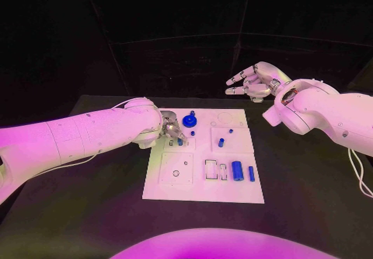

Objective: Assemble the parts on the task board

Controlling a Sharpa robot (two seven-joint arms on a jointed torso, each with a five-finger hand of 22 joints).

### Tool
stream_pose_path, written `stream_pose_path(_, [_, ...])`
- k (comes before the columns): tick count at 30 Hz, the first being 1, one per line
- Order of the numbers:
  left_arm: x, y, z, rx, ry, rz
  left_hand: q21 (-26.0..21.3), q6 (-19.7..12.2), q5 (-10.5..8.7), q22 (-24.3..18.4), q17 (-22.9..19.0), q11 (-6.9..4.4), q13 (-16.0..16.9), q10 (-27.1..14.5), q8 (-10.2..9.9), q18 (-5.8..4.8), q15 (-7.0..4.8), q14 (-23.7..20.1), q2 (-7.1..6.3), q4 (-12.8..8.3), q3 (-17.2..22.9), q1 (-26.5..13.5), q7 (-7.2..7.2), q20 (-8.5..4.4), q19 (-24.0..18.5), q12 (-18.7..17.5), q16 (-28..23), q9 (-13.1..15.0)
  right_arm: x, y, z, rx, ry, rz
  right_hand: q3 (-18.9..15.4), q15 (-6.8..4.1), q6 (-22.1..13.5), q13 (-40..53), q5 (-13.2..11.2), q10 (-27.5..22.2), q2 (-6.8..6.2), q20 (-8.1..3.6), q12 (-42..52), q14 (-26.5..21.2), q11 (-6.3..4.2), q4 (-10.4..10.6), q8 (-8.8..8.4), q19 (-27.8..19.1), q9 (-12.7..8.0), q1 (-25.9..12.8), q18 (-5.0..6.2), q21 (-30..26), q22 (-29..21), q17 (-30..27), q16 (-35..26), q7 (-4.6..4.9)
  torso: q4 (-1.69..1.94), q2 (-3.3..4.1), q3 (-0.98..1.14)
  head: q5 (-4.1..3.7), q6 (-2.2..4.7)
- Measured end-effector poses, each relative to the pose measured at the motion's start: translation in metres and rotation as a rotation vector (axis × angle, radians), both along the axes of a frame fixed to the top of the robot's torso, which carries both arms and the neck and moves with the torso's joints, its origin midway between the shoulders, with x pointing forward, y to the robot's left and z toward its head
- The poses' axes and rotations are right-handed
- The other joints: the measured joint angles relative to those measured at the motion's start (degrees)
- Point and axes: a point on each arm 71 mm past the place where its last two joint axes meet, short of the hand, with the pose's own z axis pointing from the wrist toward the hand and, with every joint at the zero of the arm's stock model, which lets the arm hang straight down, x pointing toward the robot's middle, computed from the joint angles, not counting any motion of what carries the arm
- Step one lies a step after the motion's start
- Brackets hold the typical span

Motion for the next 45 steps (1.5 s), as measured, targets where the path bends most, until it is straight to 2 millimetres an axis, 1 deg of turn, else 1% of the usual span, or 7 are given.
stream_pose_path(3, [0.0, -0.0002, -0.0005, 0.0, 0.001, 0.0, 0.0, 0.0, 0.02, 0.11, 0.0, 0.0, 0.22, 0.0, 0.17, 0.0, 0.0, 0.0, -0.04, 0.33, -0.33, -0.56, 0.0, -0.07, 0.07, 0.04, 0.0, 0.0, 0.0, 0.0, 0.0, 0.0, 0.0, 0.0, 0.0, 0.0, 0.0, 0.0, 0.0, 0.0, 0.0, 0.0, 0.0, 0.0, 0.0, 0.0, 0.0, 0.0, 0.0, 0.0, 0.0, 0.0, 0.0, 0.0, 0.0, 0.0, 0.0, 0.0, 0.0, -0.03, -0.07])
stream_pose_path(6, [0.0, -0.0007, -0.001, 0.001, 0.002, -0.001, 0.0, 0.43, 0.01, 0.22, 0.0, 0.0, 0.35, 0.0, 0.24, 0.0, 0.0, 0.0, -0.94, 1.09, -1.29, -1.51, 0.01, -0.07, 0.07, 0.39, 0.0, -0.01, 0.0, 0.0, 0.0, 0.0, 0.0, 0.0, 0.0, 0.0, 0.0, 0.0, 0.0, 0.0, 0.0, 0.0, 0.0, 0.0, 0.0, 0.0, 0.0, 0.0, 0.0, 0.0, -0.01, 0.0, 0.0, 0.0, 0.0, 0.0, 0.03, 0.0, 0.0, -0.03, -0.12])
stream_pose_path(9, [0.0, -0.0006, -0.0012, 0.002, 0.003, -0.001, 0.21, 0.43, 0.01, 0.29, 0.0, -0.2, 0.46, 0.2, 0.46, 0.0, 0.0, 0.0, -0.77, 1.44, -2.06, -1.98, 0.01, -0.07, 0.07, 0.39, 0.0, -0.01, 0.0, -0.0001, 0.0, 0.0, 0.0, 0.0, -0.16, 0.0, 0.0, -0.07, 0.0, 0.0, 0.0, -0.21, 0.0, 0.0, 0.0, -0.16, 0.0, -0.21, 0.0, 0.0, 0.0, 0.0, -0.11, 0.0, -0.27, 0.0, 0.04, 0.0, 0.0, -0.03, -0.12])
stream_pose_path(15, [0.0003, 0.0005, -0.0017, 0.005, 0.007, -0.001, 0.21, 0.8, 0.01, 0.37, 0.0, 0.0, 0.68, 0.41, 0.46, 0.0, 0.0, 0.0, -0.83, 2.15, -4.04, -2.61, -0.02, -0.07, 0.07, 0.66, 0.0, -0.01, 0.0, -0.0002, 0.0, 0.0, 0.0, 0.0, -0.16, 0.0, 0.0, -0.07, 0.0, -0.17, 0.0, 0.0, 0.0, 0.0, 0.17, -0.16, 0.0, -0.41, 0.0, 0.0, -0.01, -0.26, -0.26, 0.0, -0.27, 0.0, 0.06, 0.0, 0.0, -0.1, -0.23])
stream_pose_path(34, [-0.0003, 0.0021, -0.0022, 0.009, 0.014, -0.005, 0.21, 1.0, -0.2, 0.48, 0.0, -0.2, 0.73, 0.61, 0.68, 0.0, -0.19, 0.2, -1.02, 1.85, -6.11, -2.79, -0.21, -0.07, 0.07, 0.66, 0.0, -0.14, -0.0001, -0.0002, -0.0001, -0.001, 0.001, 0.001, -0.32, 0.0, 0.0, -0.25, 0.0, -0.21, 0.0, 0.0, -0.28, 0.0, 0.21, 0.0, 0.0, -0.4, -0.01, 0.0, -0.01, -0.25, -0.34, 0.03, -0.27, 0.0, 0.09, -0.01, -0.03, -0.15, -0.37])
stream_pose_path(42, [-0.0003, 0.0021, -0.0021, 0.009, 0.014, -0.005, 0.21, 1.42, -0.2, 0.68, 0.0, -0.2, 0.85, 0.61, 0.67, 0.0, -0.19, 0.2, -1.27, 3.09, -10.54, -3.04, -0.2, -0.27, 0.27, 0.88, 0.0, -0.47, 0.0, -0.0001, -0.0001, -0.001, 0.001, 0.002, -0.31, 0.0, 0.0, -0.33, 0.0, -0.42, 0.0, 0.0, -0.28, 0.0, -0.01, 0.0, 0.0, -0.4, -0.04, 0.0, 0.0, -0.25, -0.52, 0.03, -0.27, 0.0, 0.09, -0.02, -0.03, -0.15, -0.37])
stream_pose_path(45, [-0.0001, 0.0022, -0.0022, 0.009, 0.014, -0.004, 0.21, 1.42, -0.2, 0.75, 0.0, -0.2, 1.02, 0.61, 0.67, 0.0, -0.19, 0.2, -0.94, 3.57, -11.99, -3.37, -0.2, -0.27, 0.27, 0.88, 0.0, -0.56, 0.0, -0.0001, -0.0001, -0.001, 0.001, 0.002, -0.31, 0.0, 0.0, -0.33, 0.0, -0.42, 0.0, 0.0, -0.28, 0.0, -0.01, 0.0, 0.0, -0.4, -0.04, 0.0, -0.01, -0.25, -0.52, 0.03, -0.27, 0.0, 0.09, -0.02, -0.03, -0.15, -0.39])
